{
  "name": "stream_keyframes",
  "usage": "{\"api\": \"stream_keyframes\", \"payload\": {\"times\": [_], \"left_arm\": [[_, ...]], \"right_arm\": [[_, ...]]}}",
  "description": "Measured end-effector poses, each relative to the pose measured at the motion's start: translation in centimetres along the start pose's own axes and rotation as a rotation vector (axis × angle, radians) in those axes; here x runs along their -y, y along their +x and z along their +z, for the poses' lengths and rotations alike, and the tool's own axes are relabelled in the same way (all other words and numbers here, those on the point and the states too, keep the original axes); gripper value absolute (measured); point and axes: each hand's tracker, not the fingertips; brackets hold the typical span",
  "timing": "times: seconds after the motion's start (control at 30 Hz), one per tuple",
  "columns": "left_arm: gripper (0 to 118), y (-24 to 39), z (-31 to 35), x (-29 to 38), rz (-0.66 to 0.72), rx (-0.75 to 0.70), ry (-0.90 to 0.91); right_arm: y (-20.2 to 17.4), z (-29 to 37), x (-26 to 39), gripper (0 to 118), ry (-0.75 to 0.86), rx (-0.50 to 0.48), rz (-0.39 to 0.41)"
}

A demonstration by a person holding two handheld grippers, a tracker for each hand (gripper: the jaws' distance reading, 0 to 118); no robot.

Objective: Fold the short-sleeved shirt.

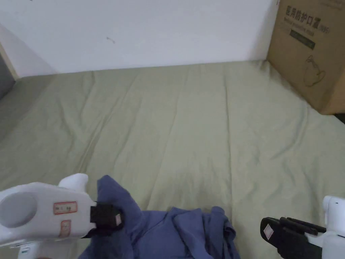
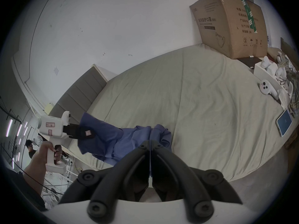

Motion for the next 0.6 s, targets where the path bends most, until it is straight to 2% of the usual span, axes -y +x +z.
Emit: {"api": "stream_keyframes", "payload": {"times": [0.1,0.13,0.17,0.2,0.23,0.27,0.47,0.5,0.53,0.57,0.6], "left_arm": [[14,4.7,-5.8,-0.4,-0.007,0.111,-0.084],[19,6.1,-7.6,-0.4,-0.028,0.144,-0.103],[40,7.1,-9.1,-0.3,-0.033,0.183,-0.127],[87,7.7,-10.7,-0.4,-0.018,0.230,-0.165],[108,8.2,-11.8,-0.1,-0.001,0.232,-0.204],[112,8.3,-12.3,0.0,0.005,0.225,-0.203],[108,5.4,-6.5,0.1,0.006,0.185,-0.041],[100,5.5,-5.1,0.2,-0.024,0.191,-0.018],[83,5.5,-4.5,0.4,-0.061,0.189,-0.005],[57,5.7,-4.6,0.6,-0.099,0.191,-0.012],[15,6.0,-5.2,0.9,-0.139,0.182,-0.037]], "right_arm": [[0.7,0.9,0.1,1,0.008,0.006,-0.012],[1.1,1.1,0.1,1,0.009,0.010,-0.013],[1.4,1.4,0.1,1,0.010,0.016,-0.015],[1.7,1.6,0.1,1,0.012,0.021,-0.019],[2.0,1.9,0.1,1,0.015,0.026,-0.024],[2.3,2.1,0.0,1,0.019,0.030,-0.031],[3.9,2.7,0.0,1,0.044,0.041,-0.072],[4.2,2.7,0.0,1,0.047,0.043,-0.076],[4.4,2.6,-0.1,1,0.047,0.046,-0.080],[4.6,2.5,-0.1,1,0.046,0.051,-0.084],[4.8,2.4,-0.1,1,0.043,0.054,-0.088]]}}
